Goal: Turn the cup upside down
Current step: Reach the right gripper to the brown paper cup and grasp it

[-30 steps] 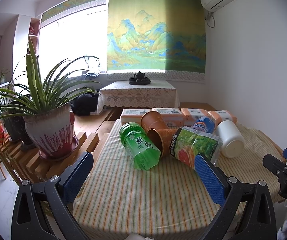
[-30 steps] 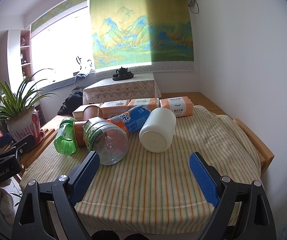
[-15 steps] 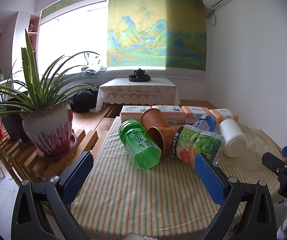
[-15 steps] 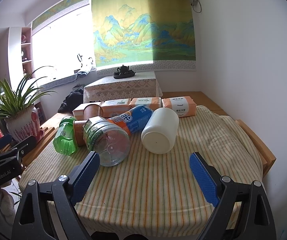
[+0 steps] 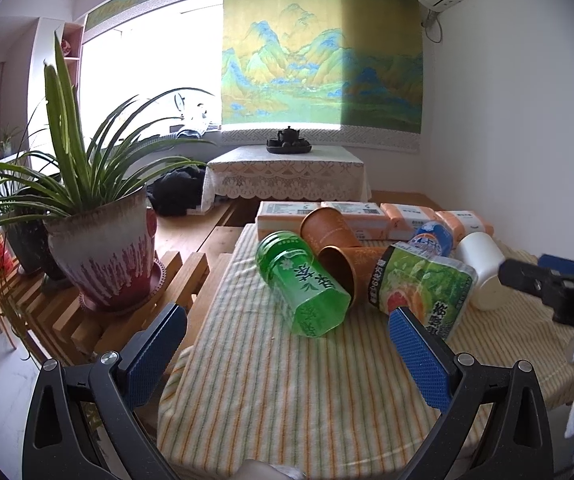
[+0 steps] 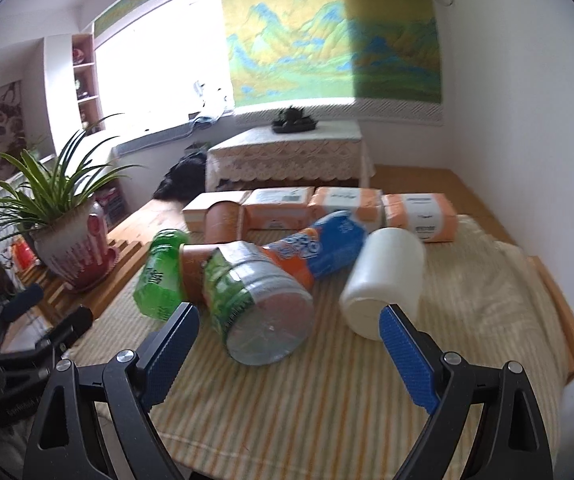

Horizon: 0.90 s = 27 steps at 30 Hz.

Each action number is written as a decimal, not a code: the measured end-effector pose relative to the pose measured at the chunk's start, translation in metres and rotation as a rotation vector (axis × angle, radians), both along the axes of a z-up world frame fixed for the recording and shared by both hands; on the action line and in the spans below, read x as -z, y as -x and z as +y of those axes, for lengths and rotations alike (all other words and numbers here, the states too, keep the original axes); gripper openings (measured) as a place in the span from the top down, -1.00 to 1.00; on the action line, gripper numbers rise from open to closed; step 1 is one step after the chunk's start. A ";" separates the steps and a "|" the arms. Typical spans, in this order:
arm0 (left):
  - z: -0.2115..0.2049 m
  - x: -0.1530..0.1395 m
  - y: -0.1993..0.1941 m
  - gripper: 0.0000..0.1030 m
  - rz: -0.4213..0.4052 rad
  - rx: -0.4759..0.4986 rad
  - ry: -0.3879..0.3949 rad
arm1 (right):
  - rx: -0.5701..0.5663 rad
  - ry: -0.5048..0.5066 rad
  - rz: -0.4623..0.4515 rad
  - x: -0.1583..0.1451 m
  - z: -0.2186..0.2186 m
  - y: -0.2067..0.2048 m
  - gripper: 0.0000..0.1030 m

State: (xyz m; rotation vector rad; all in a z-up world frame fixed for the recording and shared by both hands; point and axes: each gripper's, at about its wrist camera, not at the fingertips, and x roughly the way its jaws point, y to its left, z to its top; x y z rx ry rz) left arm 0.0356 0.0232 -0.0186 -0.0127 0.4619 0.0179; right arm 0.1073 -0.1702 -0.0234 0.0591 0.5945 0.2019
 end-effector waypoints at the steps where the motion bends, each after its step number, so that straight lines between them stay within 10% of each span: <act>1: 0.003 0.001 -0.001 -0.99 0.002 -0.005 0.001 | -0.018 0.007 0.010 -0.002 0.002 -0.008 -0.73; 12: 0.030 0.007 -0.001 -0.99 0.018 -0.052 0.010 | -0.159 0.095 0.157 -0.028 0.047 -0.114 -0.73; 27: 0.070 0.027 -0.013 -0.99 0.090 -0.112 0.040 | -0.224 0.168 0.522 0.015 0.111 -0.239 -0.73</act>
